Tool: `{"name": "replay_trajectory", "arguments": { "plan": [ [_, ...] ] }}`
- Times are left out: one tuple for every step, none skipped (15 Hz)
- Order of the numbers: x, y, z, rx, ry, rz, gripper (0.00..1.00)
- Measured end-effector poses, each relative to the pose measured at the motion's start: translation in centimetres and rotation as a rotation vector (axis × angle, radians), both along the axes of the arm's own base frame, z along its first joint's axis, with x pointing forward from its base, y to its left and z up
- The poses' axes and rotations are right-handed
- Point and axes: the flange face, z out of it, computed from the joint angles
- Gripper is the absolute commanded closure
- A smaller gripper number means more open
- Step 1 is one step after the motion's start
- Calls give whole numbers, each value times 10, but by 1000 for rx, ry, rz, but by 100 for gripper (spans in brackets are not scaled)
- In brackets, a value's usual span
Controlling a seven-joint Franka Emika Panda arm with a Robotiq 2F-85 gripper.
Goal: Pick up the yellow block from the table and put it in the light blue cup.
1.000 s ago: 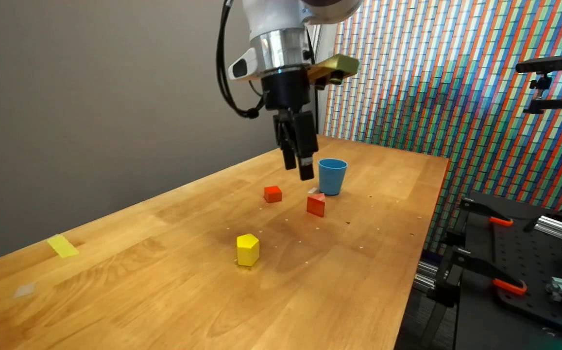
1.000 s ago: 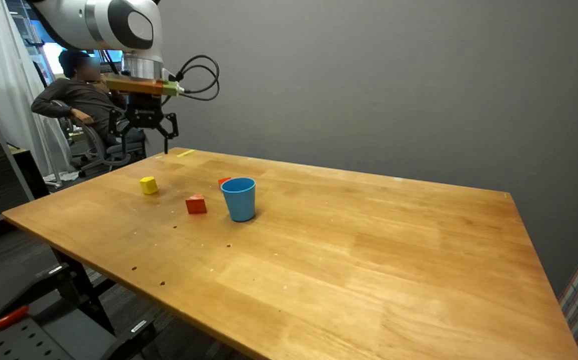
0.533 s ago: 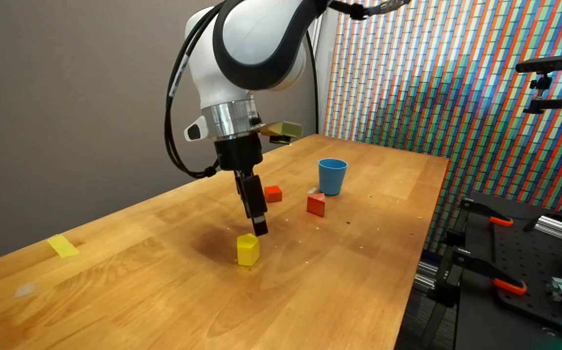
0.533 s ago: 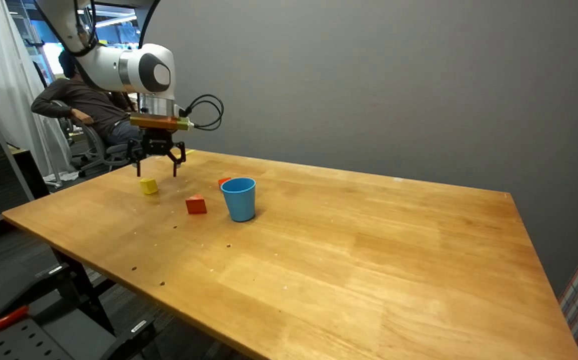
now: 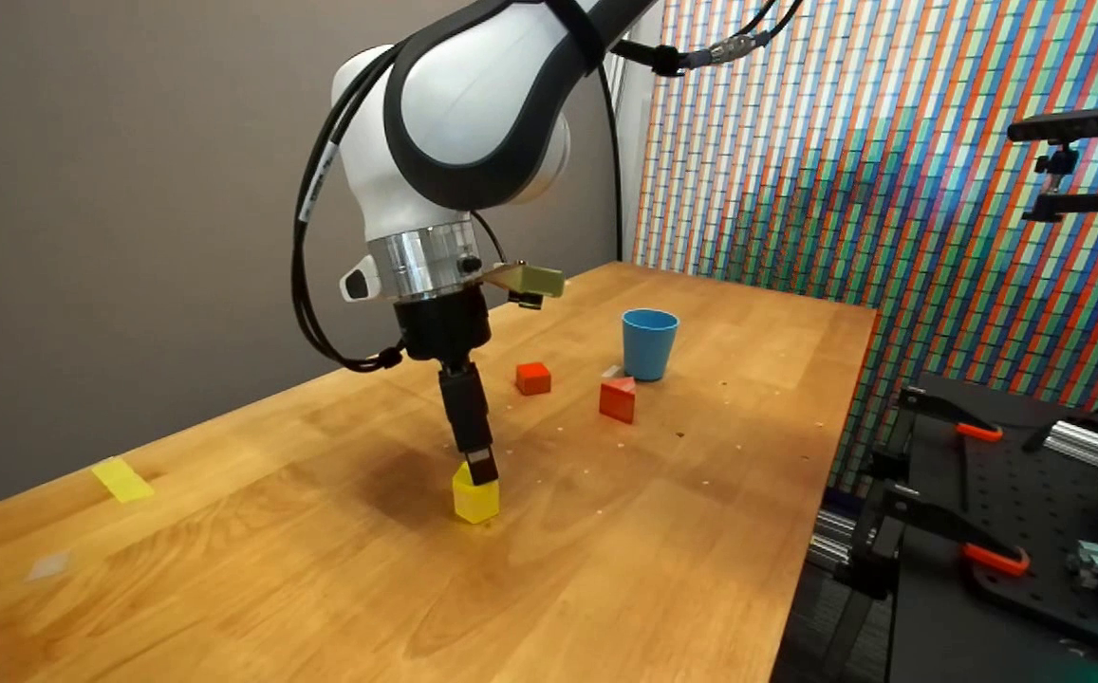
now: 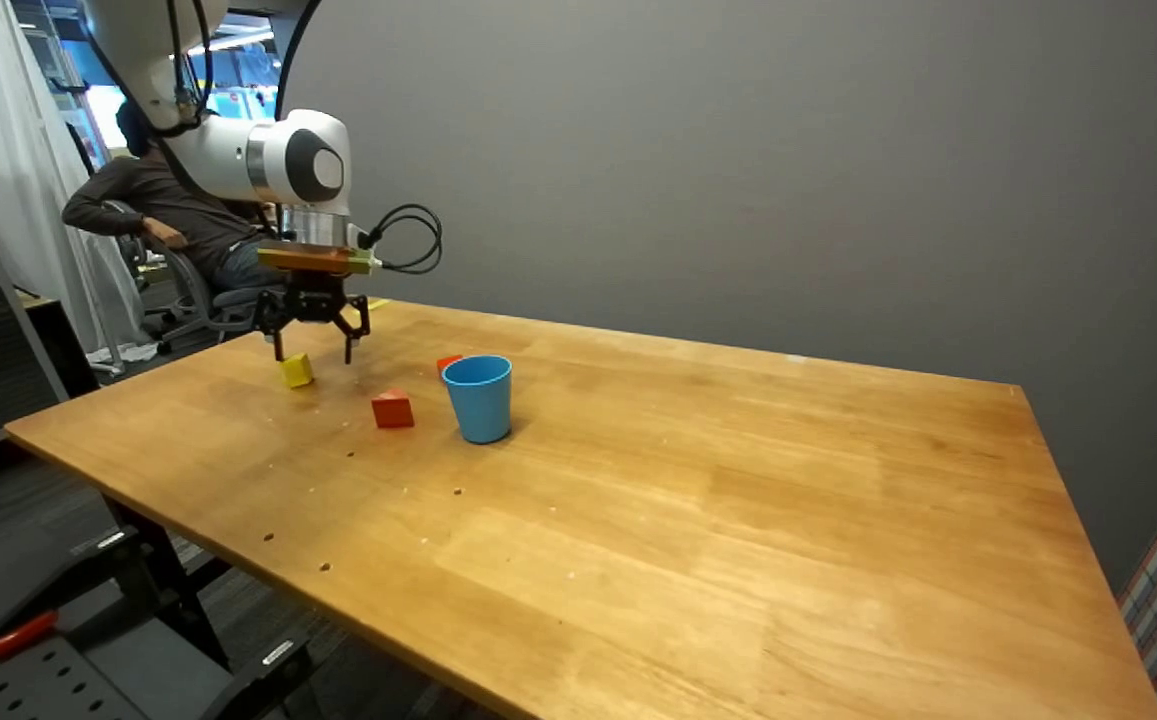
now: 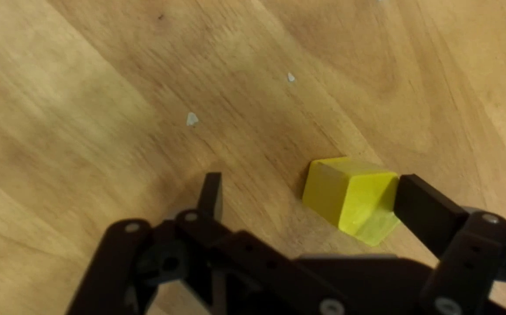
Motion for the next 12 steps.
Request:
{"name": "replay_trajectory", "arguments": {
  "plan": [
    [-2, 3, 0, -4, 8, -4, 0],
    [-4, 6, 0, -10, 18, -9, 0],
    [-7, 10, 0, -17, 27, -13, 0],
    [-11, 15, 0, -24, 34, -16, 0],
    [-15, 20, 0, -31, 40, -17, 0],
    [-19, 24, -1, -38, 47, -18, 0],
    [-22, 28, -1, -43, 50, -18, 0],
    [-25, 31, -1, -45, 52, -18, 0],
    [-26, 34, -1, -47, 53, -18, 14],
    [-27, 35, -1, -49, 53, -20, 28],
    [-28, 36, -2, -51, 54, -22, 34],
    [-28, 35, -2, -53, 55, -28, 44]
  ]
}}
